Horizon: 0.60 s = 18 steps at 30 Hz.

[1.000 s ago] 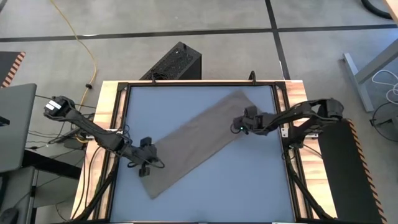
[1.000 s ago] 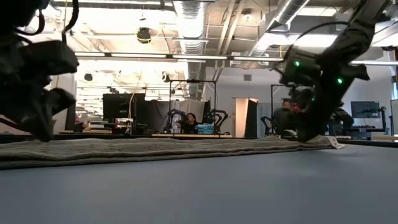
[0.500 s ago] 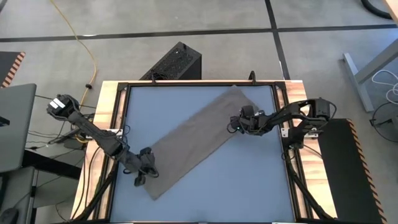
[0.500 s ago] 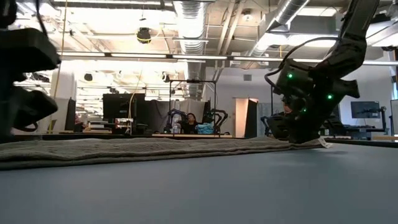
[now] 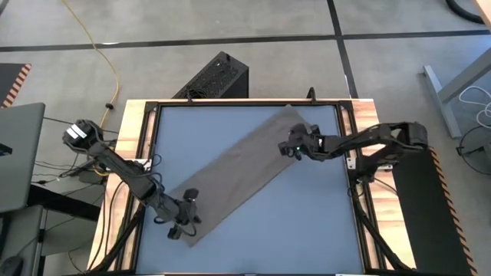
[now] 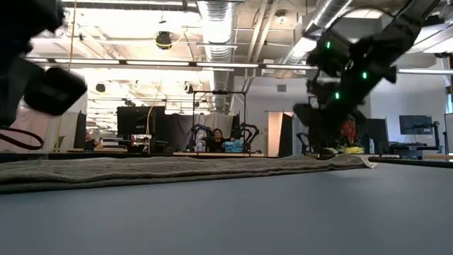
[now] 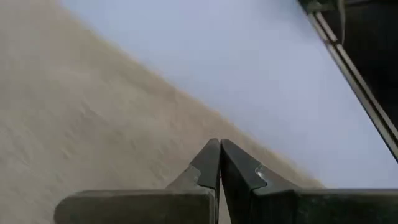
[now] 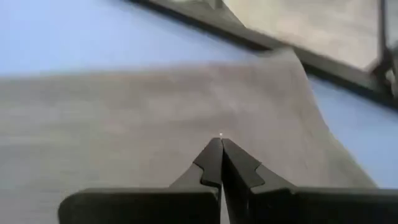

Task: Roll towel
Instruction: Roll the gray towel

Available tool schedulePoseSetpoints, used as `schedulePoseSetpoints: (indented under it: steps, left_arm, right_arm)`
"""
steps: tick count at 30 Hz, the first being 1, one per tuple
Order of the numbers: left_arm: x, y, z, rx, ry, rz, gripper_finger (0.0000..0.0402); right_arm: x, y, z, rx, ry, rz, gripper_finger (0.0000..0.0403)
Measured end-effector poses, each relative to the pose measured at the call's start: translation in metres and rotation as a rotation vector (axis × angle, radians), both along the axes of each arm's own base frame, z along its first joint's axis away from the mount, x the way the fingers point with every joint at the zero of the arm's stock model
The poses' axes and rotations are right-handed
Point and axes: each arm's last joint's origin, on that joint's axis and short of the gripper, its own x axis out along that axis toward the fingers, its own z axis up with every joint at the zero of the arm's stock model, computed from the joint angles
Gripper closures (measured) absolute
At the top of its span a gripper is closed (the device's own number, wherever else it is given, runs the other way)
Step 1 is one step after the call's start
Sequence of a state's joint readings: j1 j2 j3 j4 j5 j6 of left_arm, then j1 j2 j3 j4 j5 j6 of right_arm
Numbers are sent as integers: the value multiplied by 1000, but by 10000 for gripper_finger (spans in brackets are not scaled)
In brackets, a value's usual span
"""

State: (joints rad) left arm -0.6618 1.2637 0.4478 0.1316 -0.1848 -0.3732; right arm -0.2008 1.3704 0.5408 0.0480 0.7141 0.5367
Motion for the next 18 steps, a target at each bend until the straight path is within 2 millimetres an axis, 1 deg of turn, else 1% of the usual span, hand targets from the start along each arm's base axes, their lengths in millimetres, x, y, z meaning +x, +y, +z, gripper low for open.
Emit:
schedulePoseSetpoints:
  steps: [3,6,8,11,14,16,18]
  left_arm:
    - [3,3,7,49,-4,-10,401]
    - [2,9,3,92,31,7,401]
    - [-1,16,-4,150,85,39,401]
    - [-8,28,-18,214,153,124,401]
    - [-12,33,-25,210,168,154,402]
    - [-15,36,-31,203,184,161,401]
    - [-16,37,-33,183,191,177,401]
  right_arm:
    - [5,9,21,-36,-56,61,376]
    - [13,24,34,-59,-125,136,376]
    - [20,38,36,-57,-172,208,376]
    - [31,60,29,-35,-232,267,376]
    - [48,85,15,-5,-339,337,376]
    - [59,103,3,-4,-395,397,376]
    - [71,123,-10,-20,-390,472,376]
